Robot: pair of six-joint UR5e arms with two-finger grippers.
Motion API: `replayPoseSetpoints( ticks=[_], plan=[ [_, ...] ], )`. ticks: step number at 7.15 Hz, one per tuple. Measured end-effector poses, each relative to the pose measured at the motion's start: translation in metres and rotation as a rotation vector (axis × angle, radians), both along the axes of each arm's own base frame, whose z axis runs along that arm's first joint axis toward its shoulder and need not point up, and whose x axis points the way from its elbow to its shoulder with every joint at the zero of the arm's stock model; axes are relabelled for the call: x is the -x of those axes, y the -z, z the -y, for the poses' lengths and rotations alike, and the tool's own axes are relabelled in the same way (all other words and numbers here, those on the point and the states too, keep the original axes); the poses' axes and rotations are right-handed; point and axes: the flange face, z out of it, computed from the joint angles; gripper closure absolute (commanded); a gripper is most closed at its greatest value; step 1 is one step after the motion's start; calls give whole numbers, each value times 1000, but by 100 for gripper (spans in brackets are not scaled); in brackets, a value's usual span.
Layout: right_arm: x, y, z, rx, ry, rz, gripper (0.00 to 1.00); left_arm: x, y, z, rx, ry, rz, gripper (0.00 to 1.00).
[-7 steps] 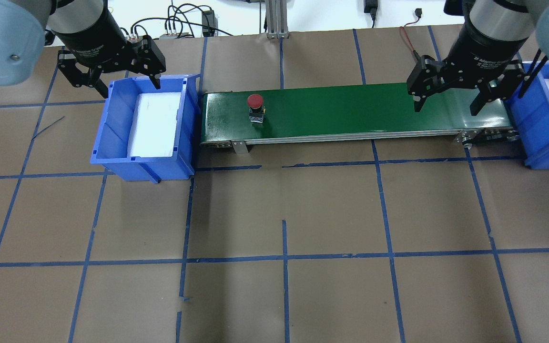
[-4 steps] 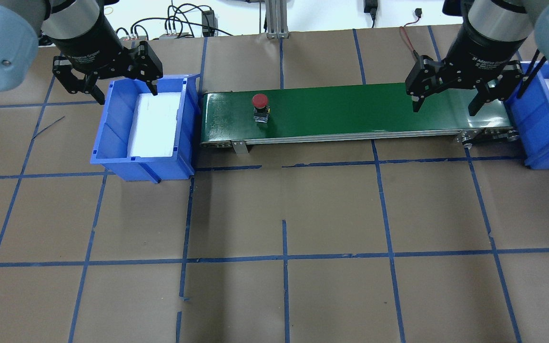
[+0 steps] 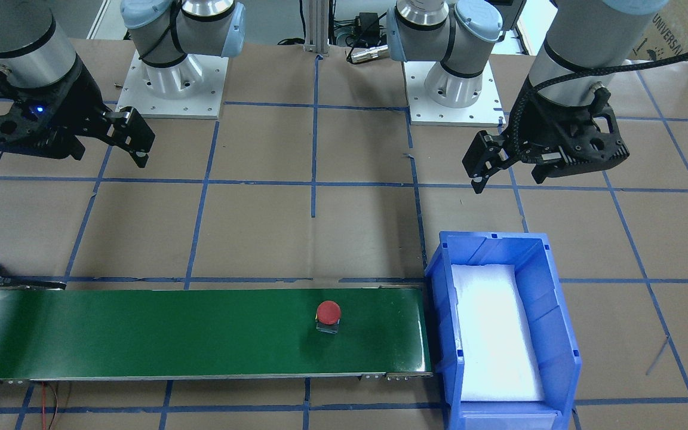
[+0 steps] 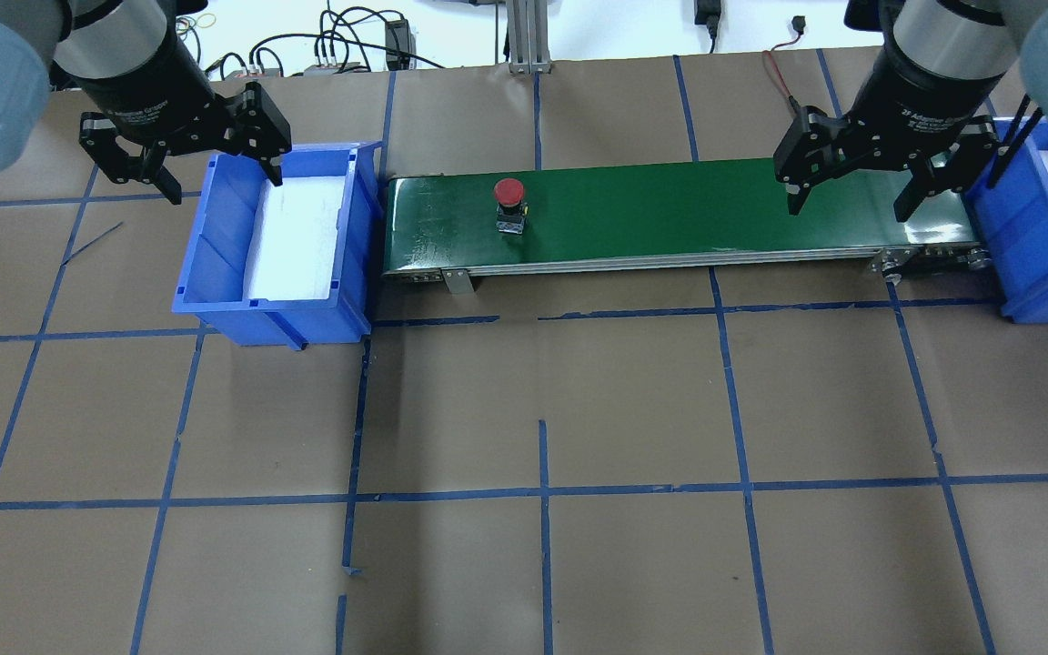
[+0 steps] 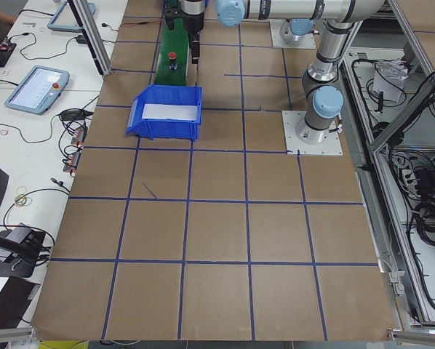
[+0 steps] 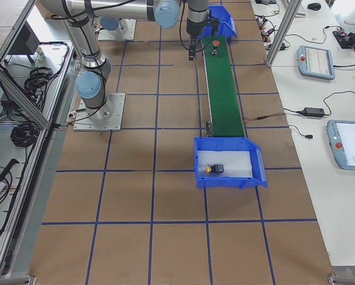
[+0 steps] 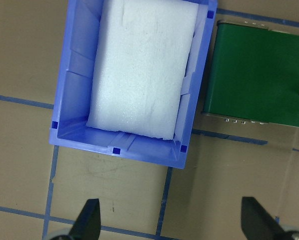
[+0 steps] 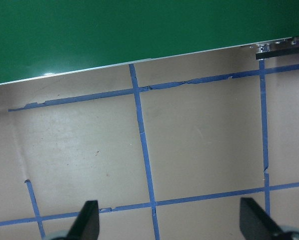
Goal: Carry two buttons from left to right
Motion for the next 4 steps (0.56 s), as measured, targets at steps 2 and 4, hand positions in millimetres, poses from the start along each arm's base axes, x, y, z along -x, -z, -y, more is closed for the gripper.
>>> replayPoseSetpoints(
  ticks=[2,4],
  plan=[
    [1,1,0,-1,-3,-2,0,-2,0,0,-2,5,0,0],
    [3,2,1,-4,-7,-8,0,-3,1,0,-3,6,0,0]
  ],
)
